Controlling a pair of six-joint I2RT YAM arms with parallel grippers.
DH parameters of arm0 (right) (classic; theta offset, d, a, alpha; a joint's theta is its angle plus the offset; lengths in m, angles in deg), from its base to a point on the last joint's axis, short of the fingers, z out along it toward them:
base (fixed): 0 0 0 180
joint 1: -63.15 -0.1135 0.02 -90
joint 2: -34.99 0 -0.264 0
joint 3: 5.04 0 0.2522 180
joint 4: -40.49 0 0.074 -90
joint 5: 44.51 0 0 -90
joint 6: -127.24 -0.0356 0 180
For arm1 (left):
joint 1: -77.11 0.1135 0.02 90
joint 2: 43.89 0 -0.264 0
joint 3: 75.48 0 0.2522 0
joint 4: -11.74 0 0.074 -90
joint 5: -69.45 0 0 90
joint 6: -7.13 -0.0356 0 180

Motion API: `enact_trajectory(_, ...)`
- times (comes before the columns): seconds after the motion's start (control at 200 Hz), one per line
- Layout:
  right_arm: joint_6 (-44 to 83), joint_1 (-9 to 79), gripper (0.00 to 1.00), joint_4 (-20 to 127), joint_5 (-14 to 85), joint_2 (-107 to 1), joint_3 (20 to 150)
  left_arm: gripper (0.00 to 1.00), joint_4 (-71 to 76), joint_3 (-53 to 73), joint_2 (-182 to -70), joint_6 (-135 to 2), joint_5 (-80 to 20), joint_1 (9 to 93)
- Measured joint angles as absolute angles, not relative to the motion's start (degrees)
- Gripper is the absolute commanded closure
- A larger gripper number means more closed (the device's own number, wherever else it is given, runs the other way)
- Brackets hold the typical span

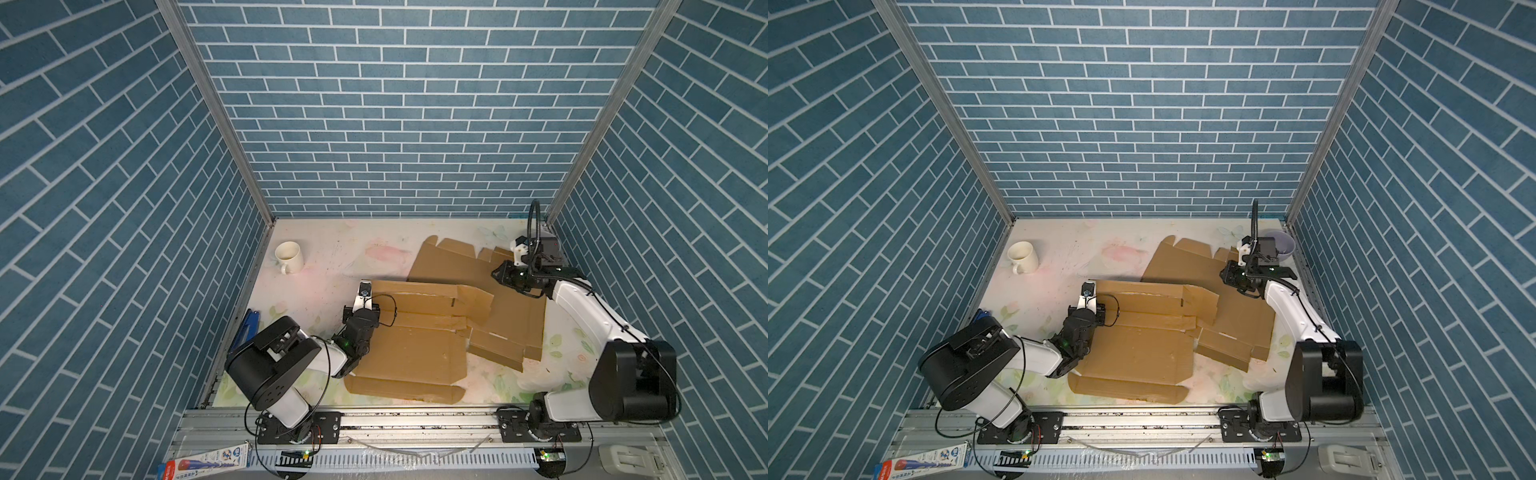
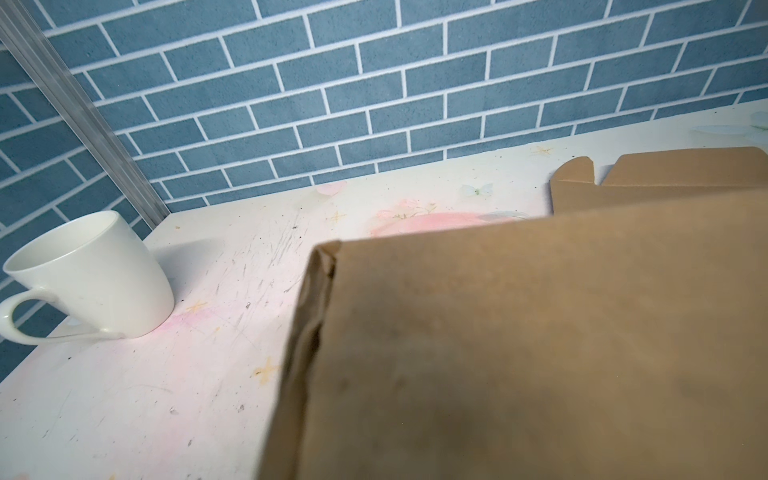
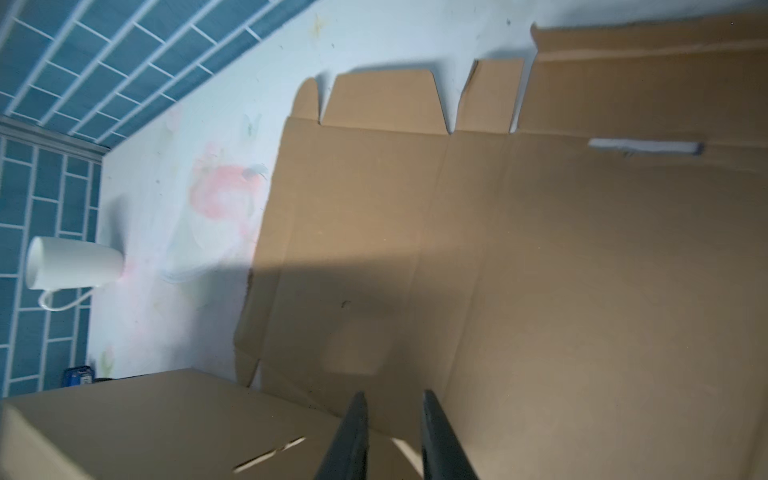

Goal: Fold the paper box

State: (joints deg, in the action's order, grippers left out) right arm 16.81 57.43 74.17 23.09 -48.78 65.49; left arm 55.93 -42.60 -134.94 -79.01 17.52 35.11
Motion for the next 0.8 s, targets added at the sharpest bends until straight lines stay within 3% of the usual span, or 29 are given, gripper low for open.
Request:
enact_trajectory(0.16, 19.24, 55.73, 0.78, 65.19, 18.5, -53.22, 59.11, 1.0, 53.61, -42.23, -134.39, -77.75, 18.06, 35.09)
enact_trajectory(0.36, 19.79, 53.91, 0.82, 61.63, 13.37, -50.05, 53.42, 1.0, 48.69, -41.69, -132.4, -74.8, 19.83, 35.07)
enact_trajectory(0.8, 21.27, 42.63, 0.86, 69.45, 19.18, -36.8, 50.12, 1.0, 44.63, -41.36, -131.11, -71.69, 24.05, 35.02)
